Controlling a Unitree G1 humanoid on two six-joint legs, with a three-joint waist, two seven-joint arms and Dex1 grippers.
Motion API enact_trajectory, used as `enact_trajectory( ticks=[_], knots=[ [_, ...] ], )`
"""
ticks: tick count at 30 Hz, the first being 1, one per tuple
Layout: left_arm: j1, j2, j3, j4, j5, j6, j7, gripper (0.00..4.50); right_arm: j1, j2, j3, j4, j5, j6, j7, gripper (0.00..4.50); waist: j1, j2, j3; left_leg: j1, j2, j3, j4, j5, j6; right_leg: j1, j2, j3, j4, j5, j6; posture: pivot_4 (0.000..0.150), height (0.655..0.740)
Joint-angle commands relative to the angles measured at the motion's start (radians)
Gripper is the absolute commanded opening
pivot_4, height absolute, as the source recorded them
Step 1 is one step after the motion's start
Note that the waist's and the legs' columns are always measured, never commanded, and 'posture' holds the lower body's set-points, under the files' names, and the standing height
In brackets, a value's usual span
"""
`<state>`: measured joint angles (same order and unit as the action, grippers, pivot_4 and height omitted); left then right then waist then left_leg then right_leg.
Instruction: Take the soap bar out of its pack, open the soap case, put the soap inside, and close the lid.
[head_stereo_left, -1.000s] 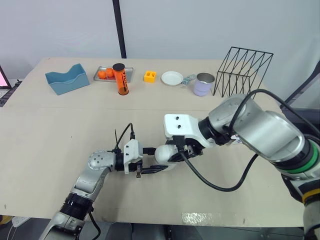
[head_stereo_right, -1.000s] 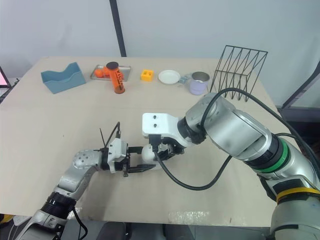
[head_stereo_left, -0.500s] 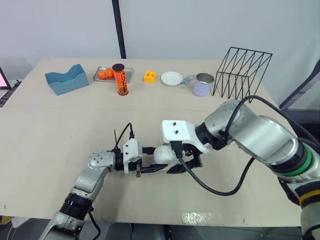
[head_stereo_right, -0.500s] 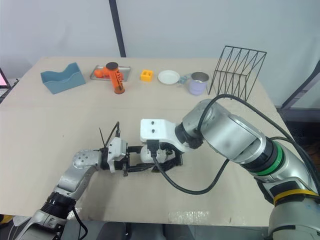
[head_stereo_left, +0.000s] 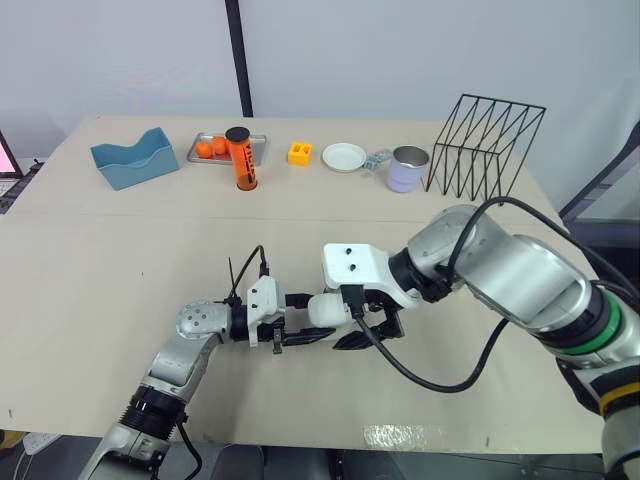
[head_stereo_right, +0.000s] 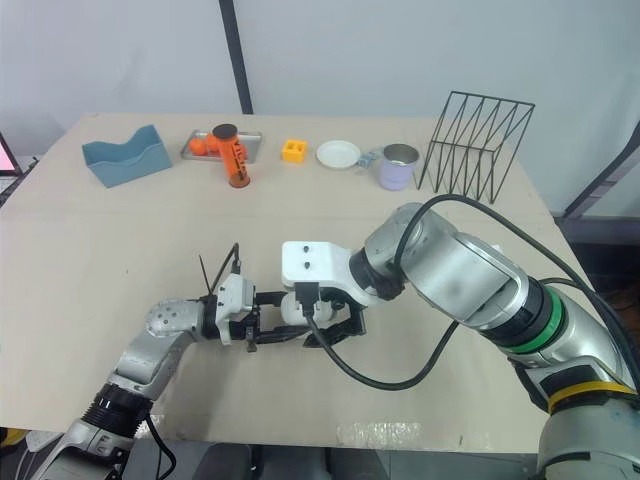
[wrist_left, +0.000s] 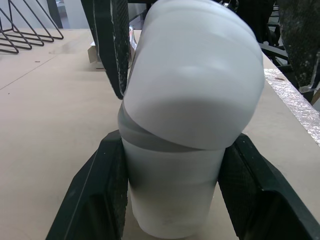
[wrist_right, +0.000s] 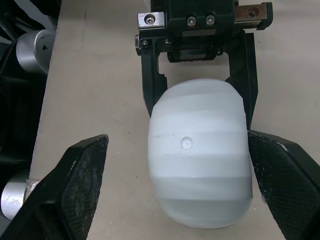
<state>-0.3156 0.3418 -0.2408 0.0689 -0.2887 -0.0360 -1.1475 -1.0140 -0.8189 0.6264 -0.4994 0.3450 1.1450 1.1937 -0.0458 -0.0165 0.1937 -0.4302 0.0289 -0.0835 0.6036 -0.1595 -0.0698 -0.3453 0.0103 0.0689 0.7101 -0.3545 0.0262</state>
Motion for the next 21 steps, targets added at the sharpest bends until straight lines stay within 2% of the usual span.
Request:
enact_trajectory(
  ticks=[1, 12, 21],
  knots=[
    [0.005, 0.008, -0.001, -0.008, 0.008, 0.009, 0.016, 2.02, 0.005, -0.027, -0.008, 0.026, -0.004, -0.019, 0.011, 4.46, 0.0, 0.0, 0.0, 0.0, 0.0, 0.0, 0.0, 0.0, 0.0, 0.0, 0.0, 0.0, 0.0, 0.0, 0.0, 0.15, 0.74],
    [0.013, 0.018, -0.005, -0.017, 0.004, 0.015, 0.007, 2.02, 0.045, -0.056, -0.089, 0.039, 0.019, -0.045, 0.002, 4.46, 0.0, 0.0, 0.001, -0.002, 0.0, 0.0, -0.001, 0.0, 0.0, -0.002, 0.0, 0.0, 0.0, 0.0, 0.0, 0.15, 0.74],
    [0.018, 0.025, -0.002, -0.025, 0.002, 0.021, 0.006, 2.02, 0.183, -0.192, -0.221, 0.068, 0.034, -0.145, 0.034, 4.46, 0.0, 0.0, 0.001, -0.002, 0.0, 0.0, -0.001, 0.0, 0.0, -0.003, 0.0, 0.0, -0.001, 0.0, 0.0, 0.15, 0.74]
  ],
)
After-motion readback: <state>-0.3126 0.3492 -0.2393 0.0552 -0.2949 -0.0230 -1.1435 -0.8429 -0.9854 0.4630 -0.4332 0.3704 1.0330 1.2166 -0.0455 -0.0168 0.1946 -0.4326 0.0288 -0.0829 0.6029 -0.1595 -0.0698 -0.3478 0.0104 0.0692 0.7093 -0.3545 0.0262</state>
